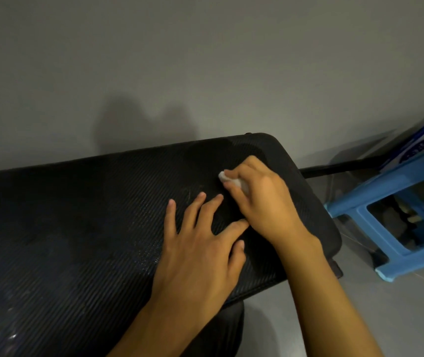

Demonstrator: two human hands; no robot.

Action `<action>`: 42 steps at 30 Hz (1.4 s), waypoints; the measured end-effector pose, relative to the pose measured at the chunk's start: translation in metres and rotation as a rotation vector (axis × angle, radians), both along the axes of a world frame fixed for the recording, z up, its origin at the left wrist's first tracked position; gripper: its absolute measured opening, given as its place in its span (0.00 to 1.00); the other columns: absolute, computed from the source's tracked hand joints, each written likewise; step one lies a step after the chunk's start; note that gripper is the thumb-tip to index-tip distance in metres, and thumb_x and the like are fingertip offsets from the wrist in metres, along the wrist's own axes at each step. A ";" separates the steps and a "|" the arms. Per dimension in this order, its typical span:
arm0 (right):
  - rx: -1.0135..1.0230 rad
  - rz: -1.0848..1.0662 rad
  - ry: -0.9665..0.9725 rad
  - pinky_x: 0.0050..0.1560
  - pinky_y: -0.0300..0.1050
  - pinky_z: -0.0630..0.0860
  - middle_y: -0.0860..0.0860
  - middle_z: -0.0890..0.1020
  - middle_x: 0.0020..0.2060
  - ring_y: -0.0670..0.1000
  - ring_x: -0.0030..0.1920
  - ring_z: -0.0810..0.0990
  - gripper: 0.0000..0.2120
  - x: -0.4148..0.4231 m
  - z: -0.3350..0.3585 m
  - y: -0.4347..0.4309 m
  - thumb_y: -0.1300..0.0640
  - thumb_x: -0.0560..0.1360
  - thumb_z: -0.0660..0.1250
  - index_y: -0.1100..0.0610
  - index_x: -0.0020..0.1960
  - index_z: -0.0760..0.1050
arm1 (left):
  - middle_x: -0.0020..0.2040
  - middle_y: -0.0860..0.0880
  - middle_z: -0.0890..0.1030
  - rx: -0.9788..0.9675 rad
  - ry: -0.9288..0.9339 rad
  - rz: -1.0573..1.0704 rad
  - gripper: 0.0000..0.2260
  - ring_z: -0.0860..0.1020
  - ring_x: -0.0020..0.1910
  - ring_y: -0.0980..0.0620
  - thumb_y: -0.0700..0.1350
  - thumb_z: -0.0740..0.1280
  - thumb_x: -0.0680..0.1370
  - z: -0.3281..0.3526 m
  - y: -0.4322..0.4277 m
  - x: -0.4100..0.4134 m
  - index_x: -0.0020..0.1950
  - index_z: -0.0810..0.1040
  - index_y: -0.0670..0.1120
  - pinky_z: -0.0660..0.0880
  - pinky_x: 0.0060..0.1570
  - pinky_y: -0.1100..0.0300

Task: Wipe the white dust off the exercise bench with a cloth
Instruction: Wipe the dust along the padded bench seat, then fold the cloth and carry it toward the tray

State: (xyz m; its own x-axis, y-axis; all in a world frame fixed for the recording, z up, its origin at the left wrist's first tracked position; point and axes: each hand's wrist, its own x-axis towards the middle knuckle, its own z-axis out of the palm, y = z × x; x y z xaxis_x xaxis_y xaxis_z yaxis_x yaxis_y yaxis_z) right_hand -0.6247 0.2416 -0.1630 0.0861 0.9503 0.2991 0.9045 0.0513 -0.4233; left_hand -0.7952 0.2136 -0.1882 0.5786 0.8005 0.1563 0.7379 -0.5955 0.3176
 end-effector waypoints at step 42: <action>-0.273 -0.312 1.046 0.50 0.36 0.79 0.45 0.83 0.51 0.40 0.51 0.82 0.08 0.055 0.118 -0.063 0.48 0.76 0.72 0.46 0.55 0.81 | 0.67 0.52 0.77 -0.706 -0.252 0.213 0.14 0.73 0.72 0.52 0.47 0.63 0.84 0.113 0.019 0.060 0.69 0.78 0.55 0.67 0.74 0.50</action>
